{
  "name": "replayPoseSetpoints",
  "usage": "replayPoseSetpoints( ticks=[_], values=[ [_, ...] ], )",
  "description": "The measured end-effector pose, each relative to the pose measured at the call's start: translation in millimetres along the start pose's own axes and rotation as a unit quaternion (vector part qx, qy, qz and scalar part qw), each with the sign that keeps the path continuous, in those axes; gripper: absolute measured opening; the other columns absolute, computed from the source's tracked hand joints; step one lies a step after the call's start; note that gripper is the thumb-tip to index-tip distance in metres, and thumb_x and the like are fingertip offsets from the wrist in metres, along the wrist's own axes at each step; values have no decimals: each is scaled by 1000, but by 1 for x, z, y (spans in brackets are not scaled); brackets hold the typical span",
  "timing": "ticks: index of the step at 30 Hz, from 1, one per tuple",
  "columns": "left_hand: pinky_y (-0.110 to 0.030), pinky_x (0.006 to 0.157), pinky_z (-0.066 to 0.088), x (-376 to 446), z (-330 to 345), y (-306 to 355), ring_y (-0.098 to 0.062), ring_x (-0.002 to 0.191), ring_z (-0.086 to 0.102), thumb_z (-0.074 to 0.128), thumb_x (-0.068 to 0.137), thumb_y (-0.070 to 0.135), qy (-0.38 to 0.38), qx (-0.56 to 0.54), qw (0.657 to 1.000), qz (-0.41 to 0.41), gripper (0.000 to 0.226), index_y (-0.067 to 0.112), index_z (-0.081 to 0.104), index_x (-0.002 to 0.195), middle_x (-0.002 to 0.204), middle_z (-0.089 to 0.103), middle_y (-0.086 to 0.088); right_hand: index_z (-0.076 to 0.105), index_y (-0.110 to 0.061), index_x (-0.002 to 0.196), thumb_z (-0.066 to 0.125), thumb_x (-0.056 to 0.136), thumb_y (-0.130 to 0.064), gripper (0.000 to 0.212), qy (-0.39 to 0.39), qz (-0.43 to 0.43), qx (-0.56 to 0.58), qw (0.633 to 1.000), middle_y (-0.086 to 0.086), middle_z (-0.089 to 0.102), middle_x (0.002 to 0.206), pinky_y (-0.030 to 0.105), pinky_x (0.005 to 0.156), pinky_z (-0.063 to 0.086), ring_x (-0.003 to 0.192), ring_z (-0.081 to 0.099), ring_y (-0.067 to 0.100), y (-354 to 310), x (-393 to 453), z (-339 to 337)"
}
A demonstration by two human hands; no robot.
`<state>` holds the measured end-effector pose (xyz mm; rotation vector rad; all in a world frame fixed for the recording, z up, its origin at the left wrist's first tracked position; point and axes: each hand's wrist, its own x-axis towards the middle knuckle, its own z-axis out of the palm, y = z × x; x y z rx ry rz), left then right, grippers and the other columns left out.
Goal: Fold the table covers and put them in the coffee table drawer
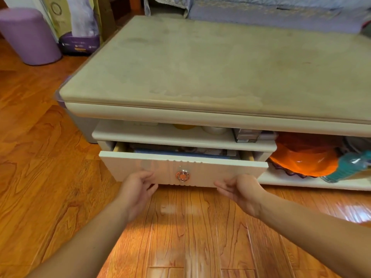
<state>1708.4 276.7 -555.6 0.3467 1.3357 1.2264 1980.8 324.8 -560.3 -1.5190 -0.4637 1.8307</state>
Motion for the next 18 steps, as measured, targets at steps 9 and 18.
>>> replayPoseSetpoints(
  ticks=[9, 18],
  values=[
    [-47, 124, 24, 41, 34, -3, -25, 147, 35, 53, 101, 11, -51, 71, 995, 52, 86, 30, -5, 161, 168, 16, -4, 53, 9, 112, 41, 98, 9, 18, -47, -31, -51, 997, 24, 50, 136, 42, 96, 57, 111, 69, 30, -41, 34, 9],
    [-53, 124, 20, 63, 54, -30, -27, 147, 35, 59, 101, 21, -7, 190, 981, 33, 102, 57, -24, 148, 167, 20, 3, 50, 2, 116, 44, 98, 7, 20, -75, -16, -40, 996, 14, 53, 125, 44, 93, 57, 103, 73, 29, -35, 54, 6]
  ],
)
